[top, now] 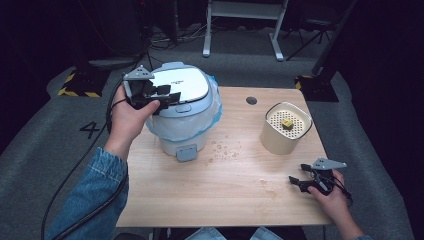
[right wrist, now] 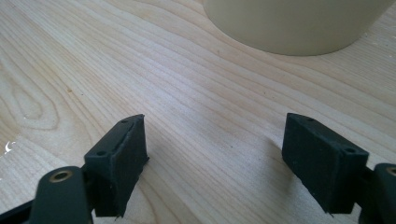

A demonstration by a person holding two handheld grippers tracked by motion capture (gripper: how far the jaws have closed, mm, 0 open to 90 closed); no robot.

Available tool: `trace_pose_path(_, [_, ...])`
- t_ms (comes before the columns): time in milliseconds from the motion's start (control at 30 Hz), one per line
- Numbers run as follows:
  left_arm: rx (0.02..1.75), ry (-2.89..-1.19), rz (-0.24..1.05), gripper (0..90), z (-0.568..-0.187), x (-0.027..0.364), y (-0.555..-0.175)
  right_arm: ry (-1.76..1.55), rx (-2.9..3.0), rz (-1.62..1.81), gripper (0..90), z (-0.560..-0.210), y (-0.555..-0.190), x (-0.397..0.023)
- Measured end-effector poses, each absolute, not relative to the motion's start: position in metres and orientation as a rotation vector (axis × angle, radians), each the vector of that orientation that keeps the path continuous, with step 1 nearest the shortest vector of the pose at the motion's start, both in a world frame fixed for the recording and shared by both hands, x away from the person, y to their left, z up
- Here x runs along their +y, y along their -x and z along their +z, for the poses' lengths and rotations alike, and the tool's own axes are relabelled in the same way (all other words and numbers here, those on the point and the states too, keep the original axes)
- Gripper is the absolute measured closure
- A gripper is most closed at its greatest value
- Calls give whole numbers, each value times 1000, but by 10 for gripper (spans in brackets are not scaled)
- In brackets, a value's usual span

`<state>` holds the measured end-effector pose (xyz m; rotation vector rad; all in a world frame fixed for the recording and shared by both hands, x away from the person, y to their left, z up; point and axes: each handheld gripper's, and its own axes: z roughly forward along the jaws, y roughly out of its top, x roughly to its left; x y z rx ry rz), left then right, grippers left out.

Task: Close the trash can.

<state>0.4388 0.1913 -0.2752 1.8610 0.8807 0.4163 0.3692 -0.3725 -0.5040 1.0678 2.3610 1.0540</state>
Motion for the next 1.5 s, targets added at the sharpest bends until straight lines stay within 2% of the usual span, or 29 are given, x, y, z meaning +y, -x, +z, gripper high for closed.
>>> trace_pose_path(233, [880,-1892,537,502,-278,181,-439,-1067,2361,1054,224,-504,-369,-373])
trace_pose_path(533, [859,-1873,550,508,-282,180,-438,-1068,2361,1054,223,-504,-369,-373])
trace_pose_path(733, [867,-1928,575,517,-282,178,-438,-1067,2361,1054,224,-504,-369,-373])
trace_pose_path(767, [862,-1912,591,561,-283,177,-438,-1068,2361,1054,224,-504,-369,-373])
trace_pose_path(933, [852,-1907,579,560,-283,179,-440,-1067,2361,1054,223,-504,-369,-373])
trace_pose_path(967, [858,-1904,574,550,-283,179,-440,-1067,2361,1054,224,-504,-369,-373])
trace_pose_path(1000, [873,-1905,570,502,-282,180,-441,-1067,2361,1054,223,-504,-369,-373])
trace_pose_path(1033, [887,-1910,560,415,-281,181,-441,-1067,2361,1054,223,-504,-369,-373])
trace_pose_path(1133, [906,-1886,504,319,-277,185,-439,-1068,2362,1054,224,-504,-369,-373])
trace_pose_path(1267, [883,-1875,513,281,-272,188,-427,-1067,2361,1054,224,-504,-369,-373])
trace_pose_path(1500, [837,-1883,517,272,-265,193,-399,-1067,2361,1054,223,-504,-369,-373])
